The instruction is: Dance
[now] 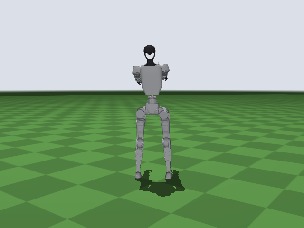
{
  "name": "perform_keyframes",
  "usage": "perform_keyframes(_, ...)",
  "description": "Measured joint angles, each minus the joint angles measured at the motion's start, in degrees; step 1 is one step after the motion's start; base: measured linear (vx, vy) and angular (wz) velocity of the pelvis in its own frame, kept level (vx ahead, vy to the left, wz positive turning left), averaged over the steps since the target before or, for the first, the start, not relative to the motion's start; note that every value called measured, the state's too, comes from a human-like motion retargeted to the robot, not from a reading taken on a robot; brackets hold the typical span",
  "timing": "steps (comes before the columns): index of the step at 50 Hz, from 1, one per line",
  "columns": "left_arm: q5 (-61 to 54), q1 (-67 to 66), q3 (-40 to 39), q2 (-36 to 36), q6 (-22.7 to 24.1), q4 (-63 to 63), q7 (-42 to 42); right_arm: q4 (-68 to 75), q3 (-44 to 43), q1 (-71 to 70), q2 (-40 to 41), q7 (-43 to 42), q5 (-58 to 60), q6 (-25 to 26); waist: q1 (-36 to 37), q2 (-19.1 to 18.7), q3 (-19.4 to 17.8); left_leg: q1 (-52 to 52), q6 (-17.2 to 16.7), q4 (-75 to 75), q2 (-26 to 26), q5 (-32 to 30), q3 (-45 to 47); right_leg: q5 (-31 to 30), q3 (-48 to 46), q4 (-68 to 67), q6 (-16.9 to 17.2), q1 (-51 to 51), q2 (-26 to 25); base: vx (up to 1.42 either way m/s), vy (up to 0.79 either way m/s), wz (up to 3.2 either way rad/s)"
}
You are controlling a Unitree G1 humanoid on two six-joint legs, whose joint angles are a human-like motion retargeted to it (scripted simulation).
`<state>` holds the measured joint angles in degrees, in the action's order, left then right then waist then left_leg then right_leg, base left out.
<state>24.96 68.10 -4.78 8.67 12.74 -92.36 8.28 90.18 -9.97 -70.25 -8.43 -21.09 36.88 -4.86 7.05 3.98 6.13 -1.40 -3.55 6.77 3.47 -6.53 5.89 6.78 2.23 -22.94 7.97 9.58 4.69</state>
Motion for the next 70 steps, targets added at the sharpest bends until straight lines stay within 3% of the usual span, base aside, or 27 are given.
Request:
perform_keyframes(5,2.6,4.4,2.1,5.7,1.9,4.8,2.4,4.4,-3.0,6.5,-1.5,3.5,-30.0,-10.3,-2.3,-0.5,-0.5,-2.2,0.8,7.0,-0.1,2.9,-3.1,-3.4,-3.0,8.7,0.4,-5.4,2.8,0.05,0.03,0.01)
perform_keyframes(10,7.7,5.3,2.6,4.5,4.1,7.7,0.5,7.2,-4.0,13.8,5.9,5.6,-45.2,-16.7,-6.2,-0.4,0.5,-7.0,1.8,17.7,-1.6,7.1,-6.8,-5.2,-5.7,13.6,0.3,-8.6,4.6,0.07,0.12,0.14)
perform_keyframes(15,9.9,3.1,-1.0,-1.4,7.3,7.4,-8.7,7.2,-9.2,19.8,16.0,14.1,-55.9,-13.7,-10.3,-1.2,-0.1,-9.5,-0.5,27.7,-1.4,11.5,-9.7,-5.2,-6.0,15.0,1.9,-11.5,4.0,0.1,0.07,0.2)
perform_keyframes(19,23.8,0.1,0.4,-2.0,2.6,8.3,-16.5,7.2,-10.5,22.0,15.7,21.1,-66.2,-8.9,-10.1,-0.9,-0.2,-11.1,-4.7,31.7,-3.1,10.3,-13.5,-5.2,-4.4,14.4,3.0,-11.1,4.1,0.11,-0.01,-0.11)
perform_keyframes(22,32.8,-1.4,4.6,1.7,1.7,9.6,-16.2,5.9,-10.3,22.0,12.5,21.3,-66.8,-7.6,-9.0,0.0,-0.3,-10.8,-8.7,30.5,-5.0,7.0,-16.3,-5.7,-3.7,13.9,2.6,-9.9,5.2,0.06,0.02,-0.38)
perform_keyframes(26,36.8,-5.0,5.3,9.1,1.8,8.4,-5.1,1.7,-3.9,19.4,6.7,23.9,-57.8,-2.4,-6.5,0.2,-1.1,-7.0,-11.3,24.3,-6.4,4.8,-16.6,-6.6,-2.8,13.5,1.1,-8.9,6.1,0.1,0.09,-0.76)
perform_keyframes(30,25.5,-11.0,-3.0,15.5,-1.9,3.5,3.3,-5.5,4.0,16.6,1.9,30.1,-44.7,4.2,-5.3,-1.3,-2.8,-1.6,-4.8,16.1,-4.4,3.7,-5.2,-7.5,-2.0,13.2,0.5,-9.1,6.6,0.19,0.14,-0.64)
perform_keyframes(33,6.9,-16.3,-13.0,17.5,-0.5,2.7,4.3,-13.2,8.6,16.0,0.3,30.1,-38.8,3.6,-5.4,-2.3,-3.4,0.9,-2.2,10.7,-5.8,2.0,-4.3,-8.2,-1.2,13.2,1.0,-8.6,6.9,0.16,0.15,-0.23)
perform_keyframes(38,-29.2,-20.9,-24.2,21.4,7.8,3.1,-1.7,-27.6,14.5,19.2,1.9,18.4,-36.7,-5.1,-1.9,-3.6,-6.1,3.0,0.1,5.8,-8.8,-1.1,-3.2,-11.1,1.8,12.0,0.7,-6.0,7.2,0.07,0.18,-0.45)
perform_keyframes(40,-35.8,-22.6,-28.5,21.7,12.1,6.5,3.8,-33.9,17.0,22.5,4.3,10.3,-37.3,-10.9,0.2,-4.1,-7.7,4.4,1.4,3.6,-10.3,-1.9,-2.0,-12.9,3.6,10.7,0.2,-4.4,7.0,-0.01,0.25,-0.71)
perform_keyframes(43,-36.5,-24.6,-36.2,17.9,20.4,21.5,12.7,-42.5,17.9,28.7,12.2,1.6,-36.3,-24.2,1.9,-5.4,-10.2,5.2,2.5,1.9,-12.2,-2.0,-0.9,-15.9,4.3,8.9,0.5,-1.7,7.3,-0.09,0.26,-0.73)
perform_keyframes(45,-42.8,-27.4,-37.6,14.7,21.3,37.3,11.4,-46.1,18.0,34.0,20.1,1.7,-39.8,-34.5,3.5,-6.0,-11.3,4.4,3.1,1.8,-13.3,-1.4,-0.2,-16.2,-2.2,6.3,1.5,0.7,10.1,-0.04,0.19,-1.02)
perform_keyframes(46,-46.8,-29.5,-38.1,13.2,20.2,45.2,8.8,-46.8,18.0,36.8,23.9,4.5,-42.8,-38.7,4.2,-6.3,-11.3,3.9,3.3,1.8,-13.6,-1.2,-0.3,-15.7,-6.9,4.7,-0.5,1.6,11.5,0.05,0.14,-1.04)
perform_keyframes(47,-50.3,-31.5,-38.8,11.9,19.4,52.5,6.8,-47.6,17.9,39.6,27.2,7.5,-46.2,-41.8,4.9,-6.5,-11.3,3.4,3.6,1.9,-13.9,-1.0,-0.1,-15.2,-11.5,3.4,-2.5,2.3,12.6,0.12,0.14,-0.98)
perform_keyframes(49,-55.7,-34.7,-41.3,9.8,18.7,64.9,5.8,-50.1,17.1,45.3,32.0,14.7,-54.9,-43.1,6.4,-6.3,-11.0,2.5,4.1,1.8,-14.4,-0.9,1.0,-14.7,-17.9,1.6,-5.2,2.7,13.7,0.14,0.15,-0.95)
perform_keyframes(52,-64.6,-38.7,-43.9,6.4,21.4,81.0,8.7,-55.4,13.7,51.3,34.5,24.2,-66.0,-42.2,7.6,-6.1,-10.3,1.2,4.7,2.1,-15.0,-0.9,1.3,-13.5,-21.3,-2.8,-5.9,3.2,13.5,0.06,0.08,-0.26)
perform_keyframes(55,-72.5,-43.0,-45.0,3.2,25.7,93.2,12.7,-62.6,9.8,54.2,30.6,30.4,-74.1,-39.0,7.0,-6.0,-10.3,0.4,5.6,2.3,-15.2,-1.8,0.7,-12.7,-21.2,-8.0,-4.8,3.1,12.4,0.02,0.06,0.34)
perform_keyframes(60,-82.1,-52.5,-44.3,-7.2,23.0,105.4,11.4,-71.4,2.6,63.7,23.6,39.3,-83.7,-29.0,5.8,-6.2,-9.7,-0.3,5.9,1.8,-14.7,-3.6,-0.5,-11.3,-16.1,-11.8,-2.1,0.7,6.7,0.14,0.04,0.53)
perform_keyframes(63,-87.8,-55.9,-42.9,-15.0,22.5,109.4,10.6,-72.2,-2.7,73.0,24.6,42.7,-87.5,-23.7,5.1,-6.7,-8.8,-0.2,5.9,1.5,-14.0,-4.5,-1.5,-8.3,-16.3,-10.6,-1.4,-2.2,5.5,0.17,0.0,0.78)
perform_keyframes(67,-94.2,-56.2,-40.3,-23.0,29.3,113.3,12.2,-67.4,-11.2,82.3,30.5,43.7,-96.4,-17.9,5.1,-6.7,-8.1,0.8,4.6,1.4,-14.3,-4.5,-4.6,-6.1,-16.4,-10.1,-0.7,-4.0,5.6,0.05,0.0,0.87)
perform_keyframes(70,-94.0,-56.7,-37.4,-22.3,34.5,114.3,15.0,-60.8,-19.2,82.7,35.7,43.7,-108.7,-13.1,5.4,-5.9,-8.4,1.8,4.2,1.5,-15.7,-3.6,-7.4,-5.7,-15.3,-13.2,-0.9,-3.2,6.0,-0.03,-0.07,0.6)
